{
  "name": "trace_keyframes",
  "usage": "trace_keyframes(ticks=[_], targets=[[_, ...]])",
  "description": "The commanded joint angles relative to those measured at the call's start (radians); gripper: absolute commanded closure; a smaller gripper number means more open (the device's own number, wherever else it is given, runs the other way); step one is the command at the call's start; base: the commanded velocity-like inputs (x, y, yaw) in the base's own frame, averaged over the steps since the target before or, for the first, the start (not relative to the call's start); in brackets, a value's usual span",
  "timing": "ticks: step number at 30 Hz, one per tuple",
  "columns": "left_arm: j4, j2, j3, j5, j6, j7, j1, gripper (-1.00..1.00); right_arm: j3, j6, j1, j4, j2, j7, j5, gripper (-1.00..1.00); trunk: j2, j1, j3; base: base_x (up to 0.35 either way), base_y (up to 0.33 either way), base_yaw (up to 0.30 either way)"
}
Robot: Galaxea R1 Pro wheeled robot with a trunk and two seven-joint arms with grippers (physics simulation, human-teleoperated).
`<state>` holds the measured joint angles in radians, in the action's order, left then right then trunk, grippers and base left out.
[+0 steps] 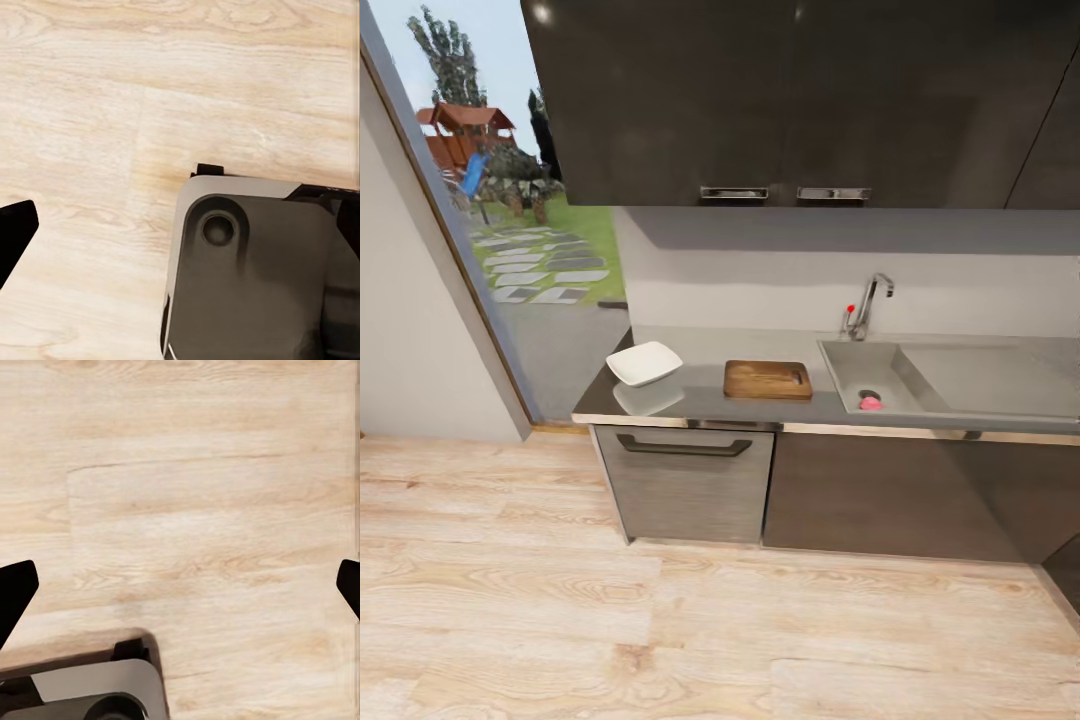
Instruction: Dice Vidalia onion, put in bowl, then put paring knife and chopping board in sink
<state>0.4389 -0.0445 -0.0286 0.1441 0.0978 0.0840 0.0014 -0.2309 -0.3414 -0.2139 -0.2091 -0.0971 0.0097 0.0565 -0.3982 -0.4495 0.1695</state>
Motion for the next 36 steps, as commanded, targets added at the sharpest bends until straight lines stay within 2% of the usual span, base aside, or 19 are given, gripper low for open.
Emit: trace_keyframes(ticks=[1,23,36], targets=[[0.001,0.0,-0.003,0.008,0.002,0.003,0.0,-1.0,-0.005,-0.004,-0.001,0.002,0.0,0.001,0.006,-1.0,-0.002,-0.001,0.002,0.0,-0.284,0.0],[0.001,0.0,-0.004,0.009,0.002,0.003,0.0,-1.0,-0.003,-0.009,-0.001,0.002,0.004,0.005,0.005,-1.0,-0.002,-0.001,0.002,0.0,-0.304,0.0],[0.001,0.0,-0.004,0.008,0.002,0.003,0.0,-1.0,-0.003,-0.008,-0.001,0.002,0.004,0.007,0.005,-1.0,-0.002,-0.001,0.002,0.0,-0.307,-0.061]])
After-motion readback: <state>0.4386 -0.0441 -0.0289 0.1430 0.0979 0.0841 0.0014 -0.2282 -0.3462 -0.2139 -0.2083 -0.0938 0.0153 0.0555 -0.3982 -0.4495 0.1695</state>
